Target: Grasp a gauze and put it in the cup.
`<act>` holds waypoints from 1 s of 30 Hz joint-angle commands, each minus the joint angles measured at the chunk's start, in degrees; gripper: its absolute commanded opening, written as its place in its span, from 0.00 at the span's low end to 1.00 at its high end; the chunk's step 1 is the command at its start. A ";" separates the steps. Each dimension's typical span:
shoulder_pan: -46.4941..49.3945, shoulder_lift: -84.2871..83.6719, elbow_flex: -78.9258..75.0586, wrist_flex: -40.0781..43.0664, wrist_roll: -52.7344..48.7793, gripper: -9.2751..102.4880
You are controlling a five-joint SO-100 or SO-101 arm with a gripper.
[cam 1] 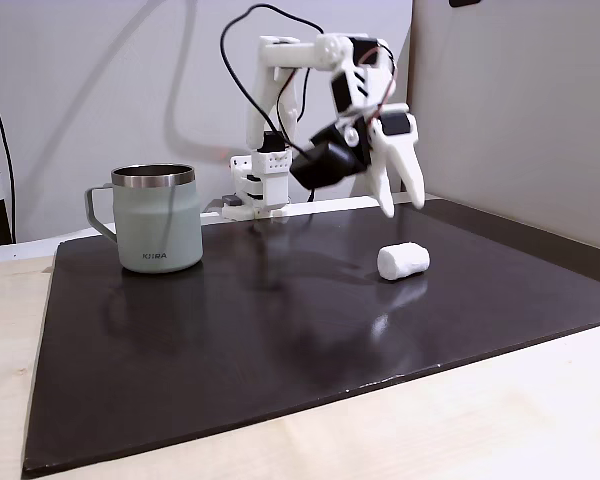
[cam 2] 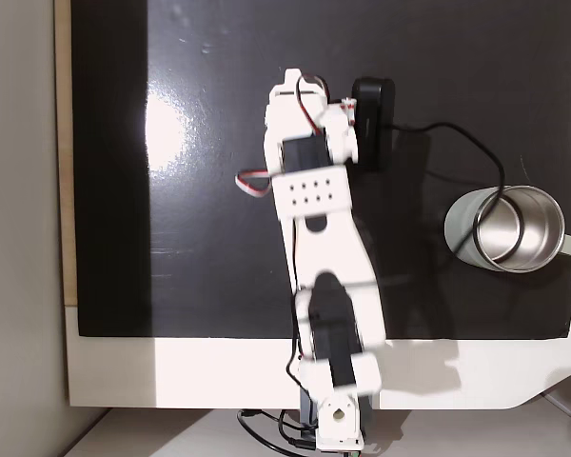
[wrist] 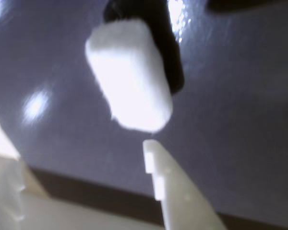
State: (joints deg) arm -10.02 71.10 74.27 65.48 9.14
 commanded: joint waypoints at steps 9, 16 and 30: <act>0.00 -18.19 -22.68 7.91 0.18 0.34; 0.26 -27.25 -30.50 10.37 -0.88 0.32; 2.46 -61.87 -92.46 38.06 -1.05 0.08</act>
State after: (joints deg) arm -8.53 16.00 1.23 97.73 8.88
